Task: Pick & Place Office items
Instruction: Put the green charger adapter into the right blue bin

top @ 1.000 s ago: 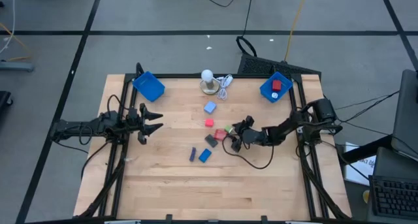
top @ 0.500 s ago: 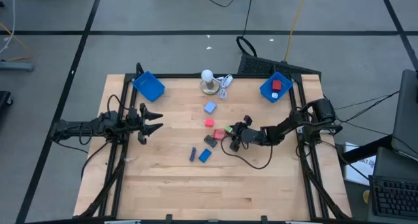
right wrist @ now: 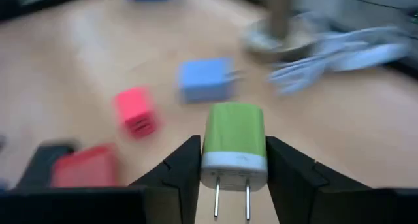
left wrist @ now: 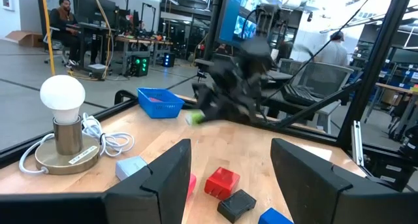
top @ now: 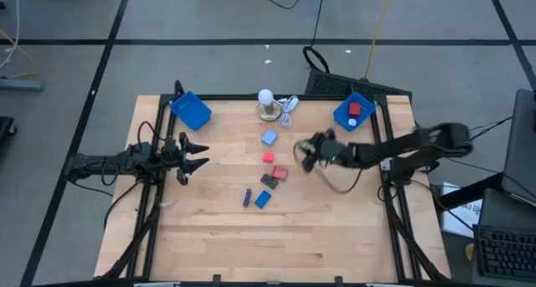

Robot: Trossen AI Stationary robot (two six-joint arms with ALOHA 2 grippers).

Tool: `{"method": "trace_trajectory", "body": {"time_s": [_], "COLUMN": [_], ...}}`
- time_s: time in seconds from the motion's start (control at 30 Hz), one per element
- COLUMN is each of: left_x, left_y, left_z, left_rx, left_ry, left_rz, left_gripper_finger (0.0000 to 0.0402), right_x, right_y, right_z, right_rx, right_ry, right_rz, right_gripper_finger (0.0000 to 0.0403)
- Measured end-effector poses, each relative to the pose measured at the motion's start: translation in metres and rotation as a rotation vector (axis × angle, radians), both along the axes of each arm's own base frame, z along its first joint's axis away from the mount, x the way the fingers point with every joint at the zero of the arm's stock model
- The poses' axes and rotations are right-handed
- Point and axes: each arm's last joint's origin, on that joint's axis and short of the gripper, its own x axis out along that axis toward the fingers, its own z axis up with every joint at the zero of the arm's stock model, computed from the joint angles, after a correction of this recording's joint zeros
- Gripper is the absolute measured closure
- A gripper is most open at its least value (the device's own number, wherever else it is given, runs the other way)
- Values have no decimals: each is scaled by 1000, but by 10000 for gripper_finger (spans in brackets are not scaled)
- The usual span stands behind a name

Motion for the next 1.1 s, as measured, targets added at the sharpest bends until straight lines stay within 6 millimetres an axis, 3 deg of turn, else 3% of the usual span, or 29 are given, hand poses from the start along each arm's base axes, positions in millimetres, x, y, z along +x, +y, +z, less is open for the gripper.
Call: {"method": "trace_trajectory", "body": {"time_s": [0.2, 0.43, 0.73, 1.1], "left_x": [0, 0, 0, 0], "left_y": [0, 0, 0, 0], "left_z": [0, 0, 0, 0], "left_rx": [0, 0, 0, 0], "left_ry": [0, 0, 0, 0], "left_rz": [0, 0, 0, 0], "left_gripper_finger": [188, 188, 188, 188], "right_x": [-48, -96, -121, -124], "right_y": [-42, -81, -110, -118], "right_z": [30, 26, 20, 12], "right_rx": [0, 71, 167, 225], "right_ry": [39, 202, 221, 237], "right_rz": [-285, -539, -591, -556], "right_gripper_finger": [273, 273, 273, 273]}}
